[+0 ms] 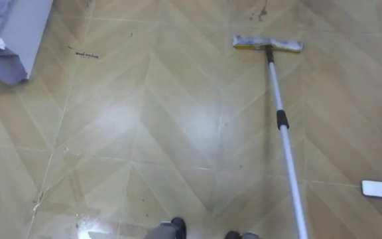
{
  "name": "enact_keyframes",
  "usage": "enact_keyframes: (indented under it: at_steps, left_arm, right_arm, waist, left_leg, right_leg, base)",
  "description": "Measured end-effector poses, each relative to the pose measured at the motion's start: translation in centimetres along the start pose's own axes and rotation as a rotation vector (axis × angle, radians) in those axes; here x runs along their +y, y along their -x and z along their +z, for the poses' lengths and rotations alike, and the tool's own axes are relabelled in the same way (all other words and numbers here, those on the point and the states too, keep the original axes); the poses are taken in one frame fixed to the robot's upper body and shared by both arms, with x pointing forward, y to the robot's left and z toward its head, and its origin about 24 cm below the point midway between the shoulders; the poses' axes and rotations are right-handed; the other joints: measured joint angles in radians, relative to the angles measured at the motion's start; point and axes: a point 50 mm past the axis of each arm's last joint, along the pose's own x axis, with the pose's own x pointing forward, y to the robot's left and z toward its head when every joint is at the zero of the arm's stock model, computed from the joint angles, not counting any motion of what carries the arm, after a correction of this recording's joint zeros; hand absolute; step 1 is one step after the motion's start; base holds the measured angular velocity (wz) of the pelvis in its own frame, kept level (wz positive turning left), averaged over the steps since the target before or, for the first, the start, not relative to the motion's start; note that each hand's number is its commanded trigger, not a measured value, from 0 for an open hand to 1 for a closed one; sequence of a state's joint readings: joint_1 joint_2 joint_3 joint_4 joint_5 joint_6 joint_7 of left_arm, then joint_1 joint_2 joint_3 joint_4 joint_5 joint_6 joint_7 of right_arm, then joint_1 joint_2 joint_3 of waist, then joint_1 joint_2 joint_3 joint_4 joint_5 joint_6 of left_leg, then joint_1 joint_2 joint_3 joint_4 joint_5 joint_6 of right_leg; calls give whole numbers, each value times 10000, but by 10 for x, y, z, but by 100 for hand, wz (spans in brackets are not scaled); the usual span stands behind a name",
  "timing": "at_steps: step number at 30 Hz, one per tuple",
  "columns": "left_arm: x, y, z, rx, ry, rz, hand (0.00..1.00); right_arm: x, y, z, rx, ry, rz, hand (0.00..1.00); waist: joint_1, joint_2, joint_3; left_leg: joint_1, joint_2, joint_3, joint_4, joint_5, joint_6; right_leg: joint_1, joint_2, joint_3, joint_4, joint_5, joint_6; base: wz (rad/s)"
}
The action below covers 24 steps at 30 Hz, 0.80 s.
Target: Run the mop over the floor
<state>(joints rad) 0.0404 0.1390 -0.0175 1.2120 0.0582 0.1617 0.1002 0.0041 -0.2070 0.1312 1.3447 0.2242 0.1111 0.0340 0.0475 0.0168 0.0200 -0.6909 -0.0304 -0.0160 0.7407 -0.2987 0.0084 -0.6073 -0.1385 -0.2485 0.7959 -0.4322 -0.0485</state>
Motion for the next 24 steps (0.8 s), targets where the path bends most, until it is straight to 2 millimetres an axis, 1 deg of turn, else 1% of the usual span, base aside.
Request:
enact_keyframes:
  at_steps: [1, 2, 3, 4, 5, 6, 7, 8, 9, 10, 11, 12, 13, 14, 15, 16, 17, 18, 19, 20, 21, 22, 23, 24]
  left_arm:
    - [0, 0, 0, 2, -96, 9, 0]
    - [0, 0, 0, 3, -112, -5, 0]
    - [-1, 0, 1, 30, -130, -36, 0]
    - [-1, 0, 1, 39, -134, -49, 0]
    - [0, 0, 1, 60, -177, -35, 0]
    - [0, 0, 0, 110, -20, -45, 0]
    - [0, 0, -4, 213, 260, -78, 0]
    - [2, 0, -3, 190, 434, -60, 0]
    - [8, 0, -2, 125, 713, 25, 0]
    - [16, -1, -4, 109, 830, 179, 0]
    - [19, -1, -2, -1, 844, 261, 0]
    - [26, -1, 2, -196, 827, 403, 0]
    - [29, -1, 3, -281, 751, 428, 0]
    - [28, -1, 3, -286, 645, 385, 0]
    - [26, -1, 1, -240, 604, 200, 0]
    - [23, -1, 2, -253, 380, -35, 0]
    - [21, -1, 1, -237, 216, -149, 0]
    - [20, -1, -4, -42, 21, -380, 0]
    - [19, -1, -9, 248, 27, -545, 0]
    - [19, -2, -8, 406, 12, -674, 0]
    - [18, -2, -5, 406, 23, -729, 0]
    - [12, -2, -3, 427, 37, -851, 0]
    - [11, -2, 1, 371, 47, -879, 0]
    - [7, -2, 9, 151, -12, -900, 0]
  right_arm:
    - [1, 0, 2, 33, -61, 20, 100]
    - [1, 0, 4, 43, -86, 19, 100]
    - [0, 0, 12, 6, -108, 3, 100]
    - [-2, 1, 22, -38, -103, -37, 100]
    - [-3, 1, 28, -63, -58, -43, 100]
    - [-9, 3, 44, -254, -15, -24, 100]
    - [-19, 8, 68, -586, 158, -111, 100]
    - [-24, 11, 81, -841, 255, -128, 100]
    - [-31, 18, 108, -1445, 425, -89, 100]
    - [-37, 26, 131, -2026, 597, -11, 100]
    - [-39, 29, 140, -2262, 678, 26, 100]
    - [-41, 34, 152, -2634, 740, 142, 100]
    - [-42, 37, 159, -2787, 693, 270, 100]
    - [-43, 38, 159, -2790, 603, 323, 100]
    - [-47, 39, 159, -2735, 604, 343, 100]
    - [-53, 37, 151, -2525, 534, 234, 100]
    - [-56, 37, 148, -2471, 495, 172, 100]
    - [-60, 32, 133, -2081, 341, 123, 100]
    - [-62, 27, 113, -1634, 174, 128, 100]
    - [-62, 21, 93, -1156, 95, 154, 100]
    - [-63, 20, 84, -944, 80, 129, 100]
    - [-67, 17, 65, -477, -87, -19, 100]
    - [-69, 16, 55, -222, -149, -101, 100]
    - [-72, 15, 34, 285, -208, -249, 100]
  waist:
    - [164, -8, -10]
    - [192, -7, -10]
    - [332, -18, -23]
    - [488, -64, -11]
    - [609, -87, 1]
    - [928, -176, 3]
    - [1148, -282, 69]
    - [1224, -282, 70]
    - [1308, -561, 199]
    - [1446, -649, 222]
    - [1516, -699, 195]
    - [1606, -890, 203]
    - [1703, -1037, 222]
    - [1741, -1074, 228]
    - [1765, -1137, 169]
    - [1697, -939, 175]
    - [1672, -802, 177]
    - [1658, -592, 93]
    - [1604, -360, 26]
    - [1342, -239, -35]
    - [1151, -195, -59]
    - [720, -46, -66]
    - [556, -3, -66]
    - [339, 91, -76]
  left_leg:
    - [-160, 14, -23, 172, -34, -62]
    - [-236, 22, -62, 247, -3, -113]
    - [-437, 47, -152, 558, 41, -203]
    - [-837, 151, -117, 1436, 109, -321]
    - [-1131, 217, -72, 2316, 209, -443]
    - [-1696, 253, -88, 4312, 751, -481]
    - [-2246, 332, -82, 5710, 1833, -526]
    - [-2544, 339, -108, 6173, 2515, -560]
    - [-3227, 310, -104, 7350, 3863, -832]
    - [-4005, 338, -101, 8969, 3810, -793]
    - [-4369, 345, -28, 9622, 3627, -665]
    - [-4938, 412, 219, 10342, 3202, -489]
    - [-5262, 432, 454, 10202, 2750, -365]
    - [-5309, 428, 518, 9928, 2528, -353]
    - [-5171, 432, 651, 8623, 2186, -360]
    - [-4682, 402, 703, 6589, 1975, -377]
    - [-4338, 376, 707, 5484, 1913, -358]
    - [-3645, 423, 695, 3437, 1837, -242]
    - [-3023, 485, 765, 2188, 1695, -102]
    - [-2836, 290, 1135, 1949, 886, 597]
    - [-2804, 165, 1298, 1961, 707, 811]
    - [-2723, -252, 1400, 2072, 405, 1080]
    - [-2641, -456, 1448, 2173, 228, 1211]
    - [-2405, -772, 1467, 2387, -131, 1449]
  right_leg:
    - [-149, 45, -52, 251, -97, -158]
    - [-242, 59, -59, 338, -118, -196]
    - [-416, 28, -69, 562, -200, -265]
    - [-658, 26, -109, 916, -323, -409]
    - [-791, 20, -108, 1148, -412, -486]
    - [-908, 25, -74, 1612, -565, -618]
    - [-976, 73, -56, 1926, -652, -664]
    - [-1000, 92, -18, 2061, -682, -703]
    - [-1036, 87, 103, 2391, -803, -791]
    - [-1050, 89, 144, 2696, -950, -927]
    - [-1056, 91, 152, 2797, -1034, -939]
    - [-1054, 81, 216, 2886, -1134, -953]
    - [-1016, 40, 346, 2882, -1181, -905]
    - [-992, 8, 413, 2875, -1223, -842]
    - [-931, -157, 415, 2877, -1380, -642]
    - [-796, -180, 405, 2866, -1585, -319]
    - [-674, -187, 350, 2870, -1689, -212]
    - [-509, -217, 208, 2894, -1871, -202]
    - [-280, -379, 50, 2961, -2124, -97]
    - [-133, -755, 15, 3053, -2334, 184]
    - [-82, -942, 11, 3117, -2372, 296]
    - [-150, -1127, 373, 3736, -2206, 419]
    - [-290, -1192, 751, 4191, -1923, 511]
    - [-633, -1131, 1567, 5175, -1103, 731]
  base:
    - [9]
    - [6]
    - [0]
    - [-12]
    - [-49]
    - [-77]
    - [-81]
    - [-66]
    - [-44]
    - [-33]
    - [-12]
    - [4]
    - [6]
    - [10]
    - [21]
    - [29]
    - [30]
    - [22]
    - [38]
    - [49]
    - [85]
    - [82]
    - [90]
    - [57]
